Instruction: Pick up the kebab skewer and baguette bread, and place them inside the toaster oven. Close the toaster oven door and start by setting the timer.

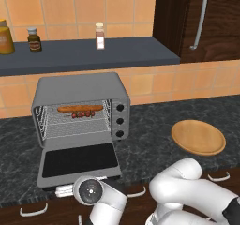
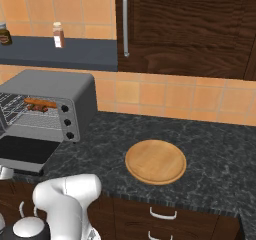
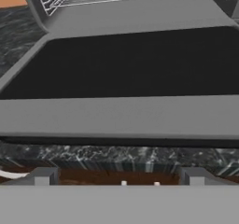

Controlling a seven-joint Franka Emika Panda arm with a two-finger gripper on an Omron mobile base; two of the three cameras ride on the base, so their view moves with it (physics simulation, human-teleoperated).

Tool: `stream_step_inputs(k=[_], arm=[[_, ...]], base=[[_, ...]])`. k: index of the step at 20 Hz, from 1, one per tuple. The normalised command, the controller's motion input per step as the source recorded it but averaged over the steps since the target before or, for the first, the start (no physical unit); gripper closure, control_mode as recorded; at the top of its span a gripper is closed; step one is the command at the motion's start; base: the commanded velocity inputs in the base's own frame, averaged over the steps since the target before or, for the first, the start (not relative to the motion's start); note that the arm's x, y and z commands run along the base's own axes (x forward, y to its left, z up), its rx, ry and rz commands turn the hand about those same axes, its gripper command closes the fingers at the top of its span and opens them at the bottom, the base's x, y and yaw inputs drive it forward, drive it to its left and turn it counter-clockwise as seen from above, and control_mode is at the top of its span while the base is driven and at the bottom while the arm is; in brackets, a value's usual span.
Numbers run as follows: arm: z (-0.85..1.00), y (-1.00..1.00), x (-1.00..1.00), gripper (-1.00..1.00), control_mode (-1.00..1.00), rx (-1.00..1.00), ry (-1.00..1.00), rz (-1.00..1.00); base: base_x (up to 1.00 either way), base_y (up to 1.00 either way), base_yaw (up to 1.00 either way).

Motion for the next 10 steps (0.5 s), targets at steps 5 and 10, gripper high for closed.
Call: stream_step_inputs(k=[5, 10], arm=[[-0.28, 0.0, 0.16, -1.0, -1.0, 0.0, -0.02, 0.0], [-0.35, 0.01, 0.31, -1.0, -1.0, 0.0, -0.06, 0.0]], base=[[0.0, 0.0, 0.0], [0.0, 0.0, 0.0]])
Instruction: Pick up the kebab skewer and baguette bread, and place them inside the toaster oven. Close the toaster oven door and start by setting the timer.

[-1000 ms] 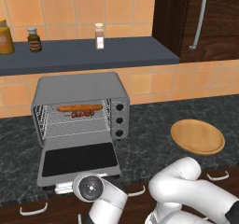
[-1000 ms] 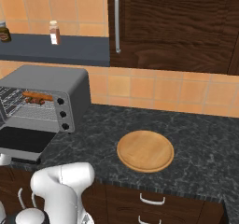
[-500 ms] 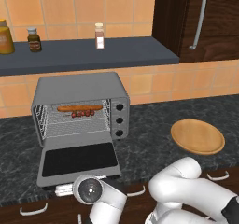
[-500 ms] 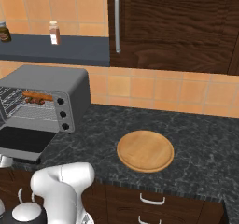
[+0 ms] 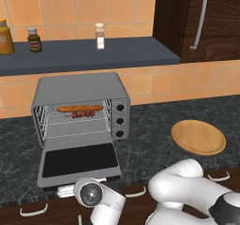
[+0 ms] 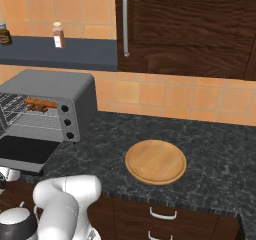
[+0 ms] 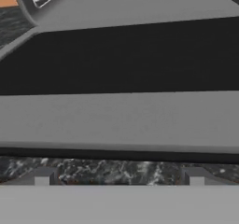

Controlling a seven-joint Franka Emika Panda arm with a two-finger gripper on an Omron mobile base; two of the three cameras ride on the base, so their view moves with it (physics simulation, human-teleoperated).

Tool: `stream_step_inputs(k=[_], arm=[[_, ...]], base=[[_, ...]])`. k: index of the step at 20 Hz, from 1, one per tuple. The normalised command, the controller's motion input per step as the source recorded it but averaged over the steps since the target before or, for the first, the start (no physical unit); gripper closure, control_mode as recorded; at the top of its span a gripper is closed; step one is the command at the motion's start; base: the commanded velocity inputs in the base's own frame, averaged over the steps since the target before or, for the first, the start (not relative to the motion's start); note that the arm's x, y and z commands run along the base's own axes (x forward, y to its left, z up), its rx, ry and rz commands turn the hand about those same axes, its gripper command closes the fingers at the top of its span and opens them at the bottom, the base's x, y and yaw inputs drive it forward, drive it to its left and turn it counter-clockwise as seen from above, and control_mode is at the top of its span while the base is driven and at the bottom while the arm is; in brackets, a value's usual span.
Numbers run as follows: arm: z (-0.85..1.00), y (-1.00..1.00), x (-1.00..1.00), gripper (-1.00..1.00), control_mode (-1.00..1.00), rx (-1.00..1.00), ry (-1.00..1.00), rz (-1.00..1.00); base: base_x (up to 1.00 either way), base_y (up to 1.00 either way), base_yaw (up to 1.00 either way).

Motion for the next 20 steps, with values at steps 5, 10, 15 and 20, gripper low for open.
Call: stream_step_inputs(k=[5, 10, 15, 20], arm=[[-0.25, 0.01, 0.19, -1.0, -1.0, 0.0, -0.01, 0.0], [-0.16, 0.0, 0.03, -1.0, -1.0, 0.0, 0.0, 0.0], [-0.14, 0.0, 0.07, -1.0, -1.0, 0.0, 0.0, 0.0], [0.01, 0.0, 0.28, -1.0, -1.0, 0.03, -0.06, 0.0]], base=[[0.0, 0.0, 0.0], [0.0, 0.0, 0.0], [0.0, 0.0, 0.0], [0.0, 0.0, 0.0]])
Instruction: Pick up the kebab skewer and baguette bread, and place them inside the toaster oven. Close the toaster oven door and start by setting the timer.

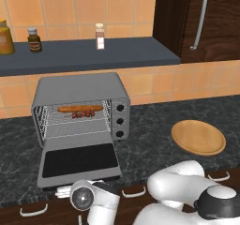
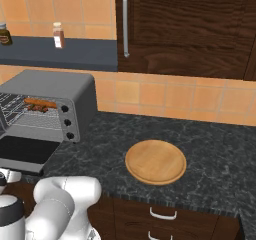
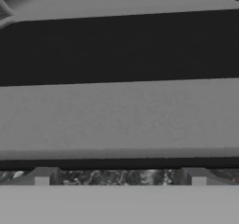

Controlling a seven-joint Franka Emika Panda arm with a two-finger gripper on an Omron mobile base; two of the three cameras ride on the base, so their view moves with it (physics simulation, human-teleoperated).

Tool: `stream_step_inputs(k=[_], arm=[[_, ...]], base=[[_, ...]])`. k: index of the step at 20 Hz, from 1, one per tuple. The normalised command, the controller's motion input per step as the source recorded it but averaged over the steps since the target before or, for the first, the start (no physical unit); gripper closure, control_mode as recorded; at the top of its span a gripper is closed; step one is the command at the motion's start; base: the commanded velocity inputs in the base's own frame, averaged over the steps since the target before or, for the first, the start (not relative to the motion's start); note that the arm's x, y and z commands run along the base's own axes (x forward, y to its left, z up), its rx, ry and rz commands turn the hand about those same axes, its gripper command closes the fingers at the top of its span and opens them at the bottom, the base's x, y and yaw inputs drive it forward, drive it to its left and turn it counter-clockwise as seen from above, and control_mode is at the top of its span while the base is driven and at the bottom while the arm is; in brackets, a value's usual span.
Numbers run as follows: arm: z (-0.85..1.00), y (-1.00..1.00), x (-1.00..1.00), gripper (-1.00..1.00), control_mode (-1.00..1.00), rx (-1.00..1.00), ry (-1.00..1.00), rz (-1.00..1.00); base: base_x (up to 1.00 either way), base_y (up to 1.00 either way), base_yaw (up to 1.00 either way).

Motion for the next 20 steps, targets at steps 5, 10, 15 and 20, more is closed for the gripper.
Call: stream_step_inputs(k=[5, 10, 15, 20], arm=[[0.11, 0.0, 0.32, -1.0, -1.0, 0.07, -0.06, 0.0], [0.28, 0.0, 0.35, -1.0, -1.0, 0.11, -0.06, 0.01], [0.47, -0.06, 0.44, -1.0, -1.0, 0.13, -0.07, 0.0], [0.54, -0.19, 0.43, -1.0, -1.0, 0.1, -0.06, 0.0]], base=[[0.0, 0.0, 0.0], [0.0, 0.0, 0.0], [0.0, 0.0, 0.0], [0.0, 0.0, 0.0]])
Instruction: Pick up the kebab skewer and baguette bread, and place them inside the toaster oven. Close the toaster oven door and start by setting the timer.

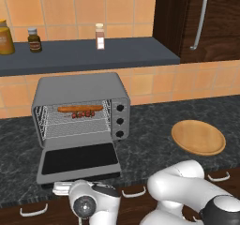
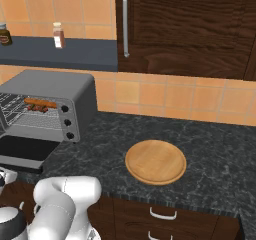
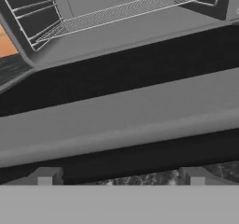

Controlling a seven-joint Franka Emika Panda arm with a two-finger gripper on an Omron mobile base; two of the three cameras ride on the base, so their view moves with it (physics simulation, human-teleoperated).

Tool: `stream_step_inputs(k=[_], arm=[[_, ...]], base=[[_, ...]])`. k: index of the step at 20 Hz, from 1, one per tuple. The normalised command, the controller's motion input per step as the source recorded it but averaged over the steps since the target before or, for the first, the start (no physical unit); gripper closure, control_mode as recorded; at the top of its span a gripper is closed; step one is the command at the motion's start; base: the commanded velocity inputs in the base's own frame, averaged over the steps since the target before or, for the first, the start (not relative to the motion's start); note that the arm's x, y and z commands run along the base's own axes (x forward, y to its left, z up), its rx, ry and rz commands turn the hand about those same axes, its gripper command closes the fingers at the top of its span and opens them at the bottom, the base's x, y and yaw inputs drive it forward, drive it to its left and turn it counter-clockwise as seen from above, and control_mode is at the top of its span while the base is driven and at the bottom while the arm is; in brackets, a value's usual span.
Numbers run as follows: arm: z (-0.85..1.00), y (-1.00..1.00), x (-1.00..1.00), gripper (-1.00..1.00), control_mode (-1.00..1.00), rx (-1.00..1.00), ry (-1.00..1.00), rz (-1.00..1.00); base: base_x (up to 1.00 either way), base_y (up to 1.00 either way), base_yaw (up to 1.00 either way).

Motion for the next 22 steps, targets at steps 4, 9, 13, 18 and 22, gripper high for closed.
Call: stream_step_inputs(k=[4, 9, 13, 18, 22], arm=[[0.44, -0.15, 0.46, -1.0, -1.0, 0.08, -0.03, 0.0], [0.42, -0.14, 0.63, -1.0, -1.0, 0.04, 0.0, 0.07], [0.41, -0.08, 0.72, -1.0, -1.0, 0.02, 0.0, 0.18], [0.3, -0.11, 0.86, -1.0, -1.0, 0.04, 0.0, 0.24], [0.13, -0.16, 0.93, -1.0, -1.0, 0.07, 0.0, 0.32]], base=[[0.0, 0.0, 0.0], [0.0, 0.0, 0.0], [0.0, 0.0, 0.0], [0.0, 0.0, 0.0], [0.0, 0.0, 0.0]])
